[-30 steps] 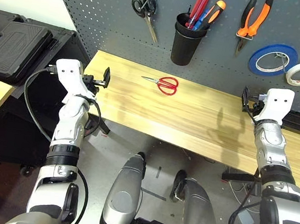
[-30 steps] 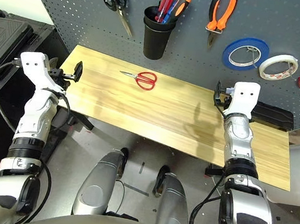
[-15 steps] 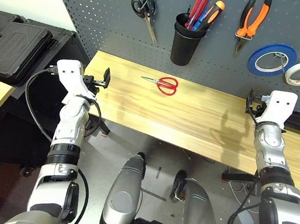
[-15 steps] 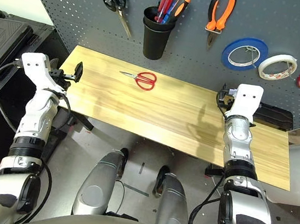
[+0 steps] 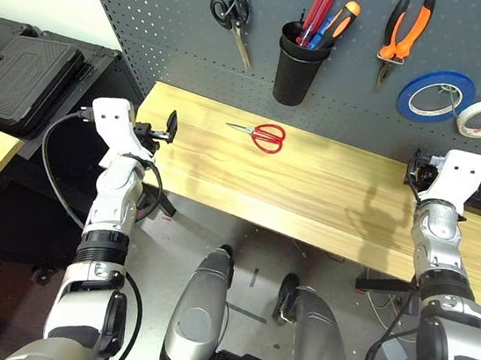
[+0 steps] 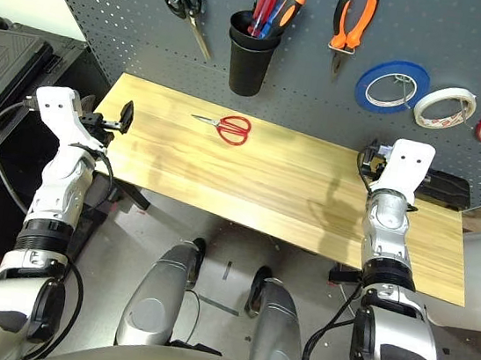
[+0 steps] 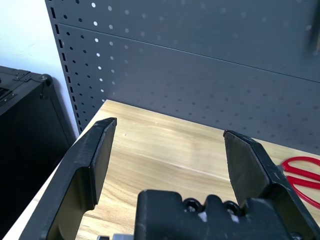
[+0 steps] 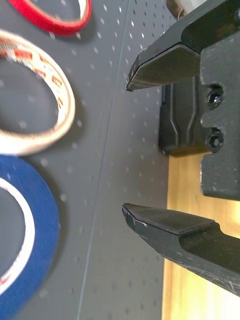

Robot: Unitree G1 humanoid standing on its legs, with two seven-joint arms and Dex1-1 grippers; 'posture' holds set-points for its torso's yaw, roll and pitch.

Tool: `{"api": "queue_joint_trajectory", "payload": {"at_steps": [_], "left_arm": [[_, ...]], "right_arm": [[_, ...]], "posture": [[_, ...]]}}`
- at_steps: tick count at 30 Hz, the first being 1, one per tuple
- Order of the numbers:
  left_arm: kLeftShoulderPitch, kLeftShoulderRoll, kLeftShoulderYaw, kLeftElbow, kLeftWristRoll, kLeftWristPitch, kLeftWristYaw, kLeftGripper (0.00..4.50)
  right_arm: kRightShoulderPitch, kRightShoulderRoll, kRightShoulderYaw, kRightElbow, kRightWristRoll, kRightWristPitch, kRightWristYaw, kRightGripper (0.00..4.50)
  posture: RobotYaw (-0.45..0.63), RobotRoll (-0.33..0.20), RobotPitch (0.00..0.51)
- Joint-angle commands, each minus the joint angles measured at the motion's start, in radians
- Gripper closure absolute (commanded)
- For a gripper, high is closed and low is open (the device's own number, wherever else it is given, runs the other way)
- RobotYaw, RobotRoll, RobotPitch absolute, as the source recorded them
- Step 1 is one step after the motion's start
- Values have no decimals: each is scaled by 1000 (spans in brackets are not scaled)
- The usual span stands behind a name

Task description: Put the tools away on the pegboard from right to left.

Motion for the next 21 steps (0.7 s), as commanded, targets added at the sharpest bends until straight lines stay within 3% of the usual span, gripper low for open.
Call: {"api": "queue_joint_trajectory", "payload": {"at_steps": [1, 15, 21], "left_arm": [[-1, 6, -2, 22, -4, -12, -13, 42], [-18, 13, 0, 48, -2, -29, -23, 42], [6, 8, -14, 54, 9, -26, -27, 42]], "right_arm": [[24, -14, -18, 23, -11, -25, -11, 0], [21, -15, -16, 49, -15, -77, 25, 0], [40, -12, 17, 30, -18, -50, 125, 0]], "posture": [[282, 0, 192], [277, 0, 174], [283, 0, 178]]}}
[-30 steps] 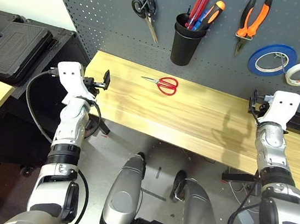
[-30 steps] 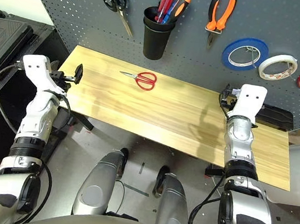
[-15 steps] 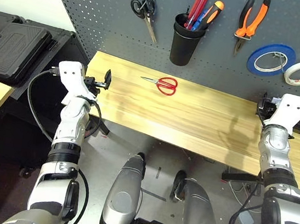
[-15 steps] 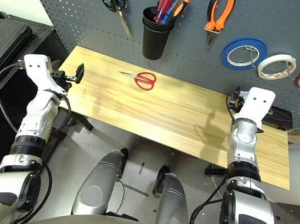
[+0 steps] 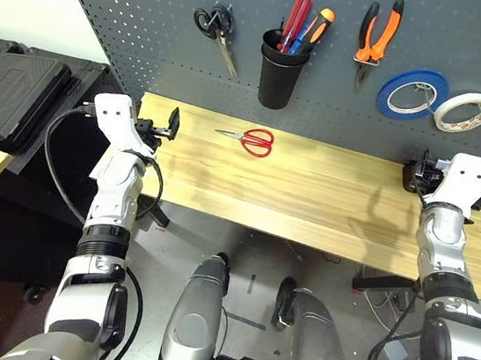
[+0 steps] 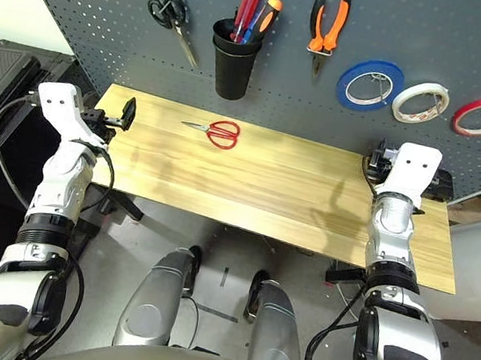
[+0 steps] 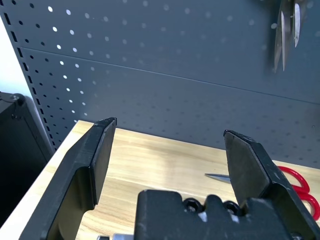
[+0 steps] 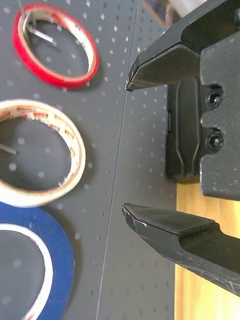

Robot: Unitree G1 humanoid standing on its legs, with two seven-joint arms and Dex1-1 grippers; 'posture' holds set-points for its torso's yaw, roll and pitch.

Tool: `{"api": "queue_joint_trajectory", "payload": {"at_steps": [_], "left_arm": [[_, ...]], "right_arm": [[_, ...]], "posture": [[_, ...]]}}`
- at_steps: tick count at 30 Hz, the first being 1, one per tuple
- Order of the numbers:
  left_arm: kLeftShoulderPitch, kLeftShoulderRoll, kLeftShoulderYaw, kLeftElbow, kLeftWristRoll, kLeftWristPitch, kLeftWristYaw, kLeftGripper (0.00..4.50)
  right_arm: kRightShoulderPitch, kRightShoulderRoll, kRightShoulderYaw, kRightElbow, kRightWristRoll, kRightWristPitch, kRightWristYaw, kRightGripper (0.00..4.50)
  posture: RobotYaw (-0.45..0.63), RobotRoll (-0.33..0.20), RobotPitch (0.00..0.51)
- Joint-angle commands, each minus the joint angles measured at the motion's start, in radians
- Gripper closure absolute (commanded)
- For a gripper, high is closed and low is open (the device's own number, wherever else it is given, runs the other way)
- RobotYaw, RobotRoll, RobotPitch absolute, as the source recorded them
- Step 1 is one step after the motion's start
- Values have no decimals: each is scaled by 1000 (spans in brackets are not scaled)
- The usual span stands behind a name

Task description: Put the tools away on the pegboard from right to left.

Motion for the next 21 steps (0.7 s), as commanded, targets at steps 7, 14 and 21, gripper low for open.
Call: {"api": "queue_joint_trajectory", "payload": {"at_steps": [7, 14, 21], "left_arm": [[51, 5, -33, 35, 41, 26, 15, 42], [62, 1, -37, 28, 48, 53, 30, 42], [85, -6, -43, -1, 49, 61, 37, 42]], "right_arm": [[17, -18, 67, -16, -25, 116, 154, 0], [-12, -21, 99, -18, -34, 210, 212, 0], [-24, -28, 124, -24, -57, 231, 245, 0]], "posture": [[286, 0, 188], [297, 0, 200], [303, 0, 217]]}}
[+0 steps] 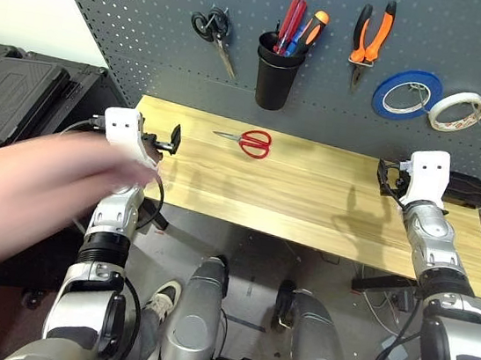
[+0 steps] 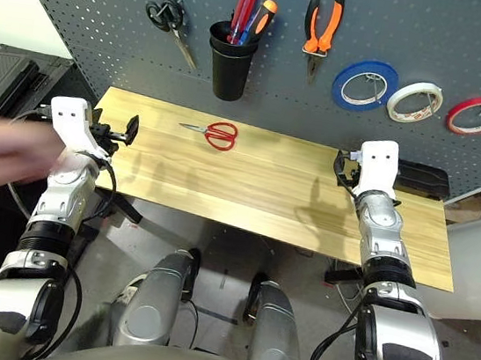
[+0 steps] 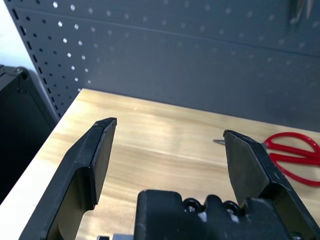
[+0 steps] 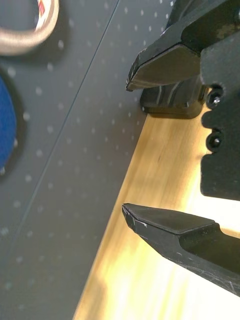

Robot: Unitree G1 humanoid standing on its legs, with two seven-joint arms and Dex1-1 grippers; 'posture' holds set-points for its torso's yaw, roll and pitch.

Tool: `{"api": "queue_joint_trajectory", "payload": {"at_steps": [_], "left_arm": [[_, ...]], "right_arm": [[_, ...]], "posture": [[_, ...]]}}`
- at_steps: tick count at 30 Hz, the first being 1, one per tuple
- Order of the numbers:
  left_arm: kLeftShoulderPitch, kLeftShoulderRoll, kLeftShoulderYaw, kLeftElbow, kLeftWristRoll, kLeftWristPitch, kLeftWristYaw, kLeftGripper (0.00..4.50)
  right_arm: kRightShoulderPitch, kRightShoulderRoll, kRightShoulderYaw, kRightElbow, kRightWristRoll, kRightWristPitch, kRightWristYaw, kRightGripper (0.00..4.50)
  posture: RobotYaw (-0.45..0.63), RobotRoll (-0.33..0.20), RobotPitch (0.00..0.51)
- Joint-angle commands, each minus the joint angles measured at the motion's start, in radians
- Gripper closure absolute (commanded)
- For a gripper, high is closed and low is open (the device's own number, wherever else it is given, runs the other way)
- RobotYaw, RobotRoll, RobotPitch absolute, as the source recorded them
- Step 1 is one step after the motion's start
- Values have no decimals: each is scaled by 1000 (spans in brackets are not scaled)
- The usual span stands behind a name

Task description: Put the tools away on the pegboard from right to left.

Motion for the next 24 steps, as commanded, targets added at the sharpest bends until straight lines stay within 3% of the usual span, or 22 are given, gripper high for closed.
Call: {"api": "queue_joint_trajectory", "payload": {"at_steps": [1, 24], "left_arm": [[33, -6, -16, -15, 13, 12, 6, 42], [70, -18, -52, -32, 33, 32, 12, 42]], "right_arm": [[4, -14, 10, -16, -11, 16, 16, 0], [19, -7, 41, -50, -29, -11, 89, 0]], "posture": [[304, 0, 218], [312, 0, 226]]}}
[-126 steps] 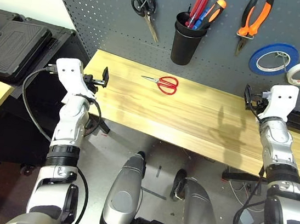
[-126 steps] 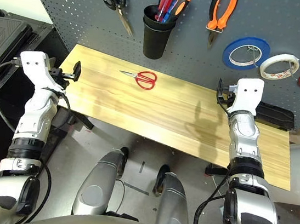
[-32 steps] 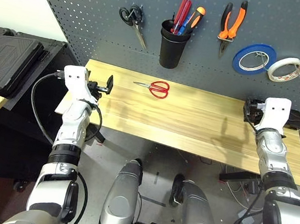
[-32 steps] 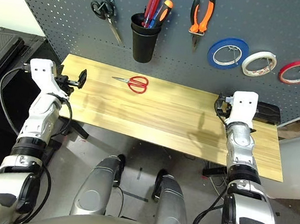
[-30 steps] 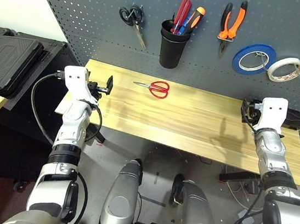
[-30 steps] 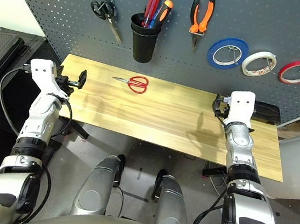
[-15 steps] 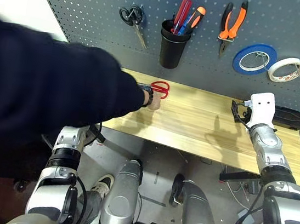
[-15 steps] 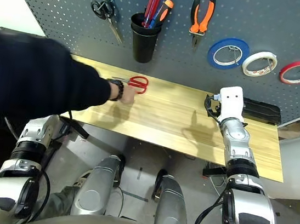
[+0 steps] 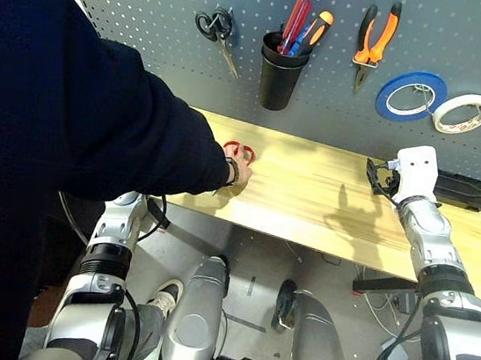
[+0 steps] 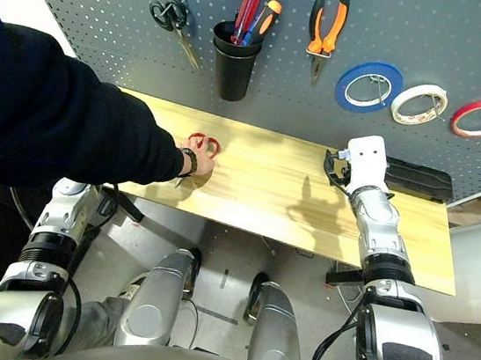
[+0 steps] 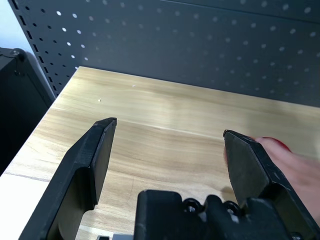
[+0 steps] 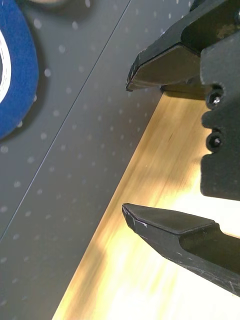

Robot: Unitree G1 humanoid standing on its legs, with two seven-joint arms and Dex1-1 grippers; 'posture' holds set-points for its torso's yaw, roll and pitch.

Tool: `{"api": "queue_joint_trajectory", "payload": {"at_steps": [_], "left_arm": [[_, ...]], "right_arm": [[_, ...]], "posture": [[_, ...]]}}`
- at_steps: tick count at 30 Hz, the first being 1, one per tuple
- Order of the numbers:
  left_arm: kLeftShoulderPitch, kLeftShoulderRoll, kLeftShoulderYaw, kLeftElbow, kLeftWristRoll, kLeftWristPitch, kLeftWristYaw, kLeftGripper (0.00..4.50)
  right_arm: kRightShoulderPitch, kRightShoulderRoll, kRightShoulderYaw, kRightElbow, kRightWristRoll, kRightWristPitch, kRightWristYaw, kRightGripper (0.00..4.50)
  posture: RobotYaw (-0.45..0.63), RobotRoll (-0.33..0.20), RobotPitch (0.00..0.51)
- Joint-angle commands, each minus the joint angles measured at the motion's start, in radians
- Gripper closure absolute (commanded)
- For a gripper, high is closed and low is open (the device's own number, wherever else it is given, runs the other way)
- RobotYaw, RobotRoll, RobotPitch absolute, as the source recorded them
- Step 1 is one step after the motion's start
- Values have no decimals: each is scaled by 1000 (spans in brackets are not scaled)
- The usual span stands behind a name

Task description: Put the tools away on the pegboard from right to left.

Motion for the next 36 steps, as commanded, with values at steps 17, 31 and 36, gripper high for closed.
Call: {"api": "queue_joint_trajectory", "payload": {"at_steps": [17, 31, 36], "left_arm": [[-79, -18, -53, 133, 20, 167, 1, 42], [-282, -73, -53, 405, 12, 244, 33, 42], [-329, -85, -50, 502, 17, 228, 46, 42]], "right_arm": [[86, -7, 159, -149, -15, 62, 377, 0], [63, 49, 287, -196, -97, 164, 392, 0], [78, 74, 305, -274, -103, 221, 384, 0]], "posture": [[288, 0, 261], [244, 0, 330], [228, 0, 347]]}}
